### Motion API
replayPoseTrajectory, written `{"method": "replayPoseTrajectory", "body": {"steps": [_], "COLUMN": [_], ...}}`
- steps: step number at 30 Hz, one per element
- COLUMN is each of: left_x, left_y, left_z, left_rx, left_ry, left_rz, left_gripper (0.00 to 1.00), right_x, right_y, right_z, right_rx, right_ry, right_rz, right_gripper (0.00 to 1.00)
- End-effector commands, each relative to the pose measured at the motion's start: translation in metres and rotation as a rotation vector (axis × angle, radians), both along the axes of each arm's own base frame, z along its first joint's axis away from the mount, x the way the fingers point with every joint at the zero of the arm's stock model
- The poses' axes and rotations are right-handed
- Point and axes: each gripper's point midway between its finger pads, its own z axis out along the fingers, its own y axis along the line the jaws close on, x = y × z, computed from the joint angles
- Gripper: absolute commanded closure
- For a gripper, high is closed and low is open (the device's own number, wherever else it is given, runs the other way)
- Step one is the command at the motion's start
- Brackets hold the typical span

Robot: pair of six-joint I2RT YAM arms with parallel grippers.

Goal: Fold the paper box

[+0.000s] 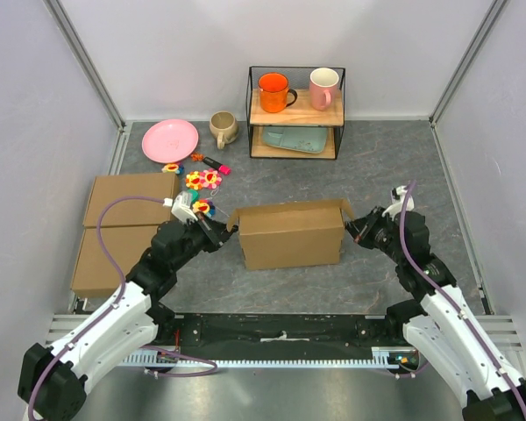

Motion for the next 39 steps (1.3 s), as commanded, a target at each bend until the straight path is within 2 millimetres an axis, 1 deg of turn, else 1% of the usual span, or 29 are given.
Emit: {"method": "replayPoseTrajectory", "body": {"steps": [1, 3, 4, 8, 10, 11, 12, 14, 15, 16, 17, 18, 20, 23, 25, 26, 27, 28, 29, 30, 31, 32, 33, 34, 35, 36, 37, 38, 39], "left_x": [-0.013, -0.017, -0.017, -0.020, -0.020, -0.019, -0.020, -0.016, -0.019, -0.019, -0.017, -0.019, -0.017, -0.017, -0.018, -0.018, -0.018, -0.020, -0.020, -0.019, -0.019, -0.019, -0.018, -0.017, -0.017, -0.017, -0.018, -0.018, -0.019], "left_y": [-0.016, -0.016, -0.016, -0.012, -0.009, -0.006, -0.002, 0.007, 0.012, 0.016, 0.023, 0.027, 0.036, 0.047, 0.056, 0.059, 0.063, 0.075, 0.080, 0.085, 0.091, 0.093, 0.095, 0.098, 0.099, 0.102, 0.105, 0.108, 0.110], "left_z": [0.010, 0.006, 0.003, -0.010, -0.016, -0.015, -0.020, -0.022, -0.024, -0.024, -0.019, -0.023, -0.022, -0.021, -0.021, -0.023, -0.017, -0.028, -0.028, -0.024, -0.021, -0.015, -0.004, 0.008, 0.017, 0.029, 0.039, 0.048, 0.052], "left_rx": [-0.067, -0.074, -0.071, -0.035, -0.021, -0.016, 0.001, 0.025, 0.041, 0.049, 0.050, 0.065, 0.078, 0.098, 0.115, 0.127, 0.119, 0.165, 0.173, 0.179, 0.184, 0.179, 0.173, 0.159, 0.156, 0.165, 0.162, 0.161, 0.185], "left_ry": [-0.055, -0.048, -0.043, -0.010, 0.004, -0.002, 0.014, 0.014, 0.023, 0.025, 0.007, 0.023, 0.012, 0.005, 0.013, 0.023, 0.026, 0.069, 0.077, 0.078, 0.068, 0.052, 0.021, -0.020, -0.050, -0.091, -0.122, -0.146, -0.171], "left_rz": [-0.103, -0.115, -0.115, -0.108, -0.097, -0.077, -0.063, -0.011, 0.007, 0.025, 0.061, 0.075, 0.122, 0.167, 0.206, 0.222, 0.247, 0.296, 0.322, 0.345, 0.374, 0.382, 0.388, 0.401, 0.404, 0.401, 0.413, 0.418, 0.413], "left_gripper": [0.98, 0.98, 0.98, 0.98, 0.98, 0.98, 0.98, 0.94, 0.92, 0.87, 0.85, 0.82, 0.79, 0.75, 0.72, 0.71, 0.70, 0.69, 0.68, 0.67, 0.66, 0.64, 0.61, 0.59, 0.58, 0.57, 0.56, 0.54, 0.54], "right_x": [-0.026, -0.032, -0.035, -0.041, -0.042, -0.041, -0.041, -0.038, -0.037, -0.035, -0.034, -0.032, -0.033, -0.032, -0.030, -0.033, -0.032, -0.030, -0.033, -0.033, -0.033, -0.032, -0.033, -0.031, -0.033, -0.034, -0.035, -0.036, -0.036], "right_y": [0.030, 0.030, 0.029, 0.024, 0.022, 0.019, 0.016, 0.011, 0.003, 0.000, -0.006, -0.014, -0.021, -0.022, -0.028, -0.035, -0.040, -0.050, -0.055, -0.058, -0.061, -0.060, -0.058, -0.055, -0.050, -0.047, -0.041, -0.041, -0.039], "right_z": [0.002, -0.002, -0.014, -0.035, -0.034, -0.034, -0.034, -0.026, -0.028, -0.019, -0.018, -0.016, -0.015, -0.014, -0.008, -0.009, 0.003, 0.008, 0.013, 0.031, 0.038, 0.047, 0.068, 0.074, 0.082, 0.095, 0.097, 0.103, 0.103], "right_rx": [0.104, 0.103, 0.094, 0.068, 0.064, 0.057, 0.045, 0.027, -0.010, -0.024, -0.045, -0.079, -0.101, -0.094, -0.093, -0.109, -0.109, -0.120, -0.131, -0.124, -0.146, -0.160, -0.158, -0.171, -0.204, -0.212, -0.224, -0.256, -0.277], "right_ry": [-0.041, -0.053, -0.027, 0.009, 0.004, 0.002, 0.006, -0.007, 0.003, -0.014, -0.016, -0.016, -0.010, -0.005, -0.012, 0.004, -0.011, -0.016, -0.016, -0.052, -0.066, -0.090, -0.139, -0.153, -0.193, -0.225, -0.234, -0.259, -0.258], "right_rz": [0.182, 0.197, 0.198, 0.185, 0.174, 0.156, 0.144, 0.115, 0.082, 0.065, 0.039, 0.005, -0.024, -0.038, -0.079, -0.111, -0.144, -0.202, -0.220, -0.235, -0.234, -0.220, -0.197, -0.175, -0.112, -0.088, -0.043, -0.016, 0.007], "right_gripper": [1.00, 1.00, 1.00, 1.00, 1.00, 1.00, 0.98, 0.92, 0.88, 0.81, 0.78, 0.76, 0.74, 0.71, 0.69, 0.68, 0.67, 0.67, 0.66, 0.63, 0.61, 0.59, 0.53, 0.49, 0.45, 0.37, 0.35, 0.32, 0.31]}}
